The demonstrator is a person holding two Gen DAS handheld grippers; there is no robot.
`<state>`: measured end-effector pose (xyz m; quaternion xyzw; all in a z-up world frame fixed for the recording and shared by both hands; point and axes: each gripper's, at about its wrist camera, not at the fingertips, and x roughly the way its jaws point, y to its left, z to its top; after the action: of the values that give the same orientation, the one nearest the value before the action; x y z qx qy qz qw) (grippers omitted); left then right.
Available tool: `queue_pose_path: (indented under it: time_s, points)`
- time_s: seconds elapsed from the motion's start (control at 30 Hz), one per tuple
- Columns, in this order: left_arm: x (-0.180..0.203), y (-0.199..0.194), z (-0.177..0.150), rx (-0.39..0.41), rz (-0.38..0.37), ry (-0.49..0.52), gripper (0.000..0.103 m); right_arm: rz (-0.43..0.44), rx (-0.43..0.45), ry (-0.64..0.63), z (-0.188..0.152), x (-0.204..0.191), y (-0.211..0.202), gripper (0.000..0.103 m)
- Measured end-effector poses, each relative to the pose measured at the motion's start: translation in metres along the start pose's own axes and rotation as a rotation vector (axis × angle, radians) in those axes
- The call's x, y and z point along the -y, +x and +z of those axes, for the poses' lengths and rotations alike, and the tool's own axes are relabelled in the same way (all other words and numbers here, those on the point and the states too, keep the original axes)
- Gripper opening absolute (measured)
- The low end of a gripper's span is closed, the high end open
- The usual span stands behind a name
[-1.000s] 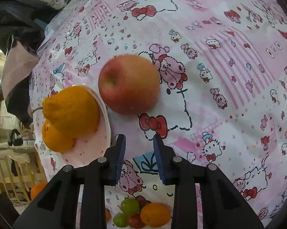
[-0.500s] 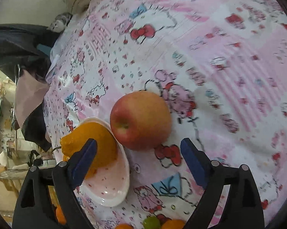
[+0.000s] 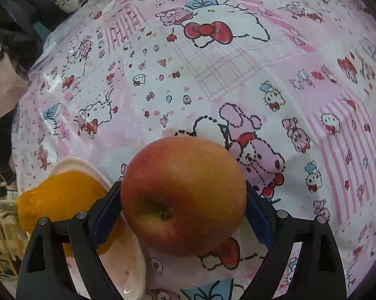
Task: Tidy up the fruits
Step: 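Grasp the red apple with the right tool while the left tool holds the orange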
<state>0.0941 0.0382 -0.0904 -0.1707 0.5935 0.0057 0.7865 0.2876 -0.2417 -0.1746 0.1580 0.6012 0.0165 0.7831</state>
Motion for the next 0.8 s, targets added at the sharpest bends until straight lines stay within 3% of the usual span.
queue_pose_path:
  time_s: [0.03,0.4,0.67,0.8]
  points:
    - [0.000,0.000,0.000,0.001,0.002,0.003,0.066,-0.018,0.002,-0.025,0.000,-0.002,0.001,0.086]
    - [0.000,0.000,0.002,0.023,0.027,0.007,0.066,0.048,0.016,-0.001,-0.007,0.013,-0.020,0.085]
    - [-0.003,-0.010,0.006,0.063,0.027,-0.001,0.066,0.086,0.072,-0.031,-0.027,0.003,-0.072,0.085]
    - [0.000,-0.017,0.008,0.088,0.017,0.007,0.066,0.144,0.074,-0.075,-0.055,-0.005,-0.105,0.085]
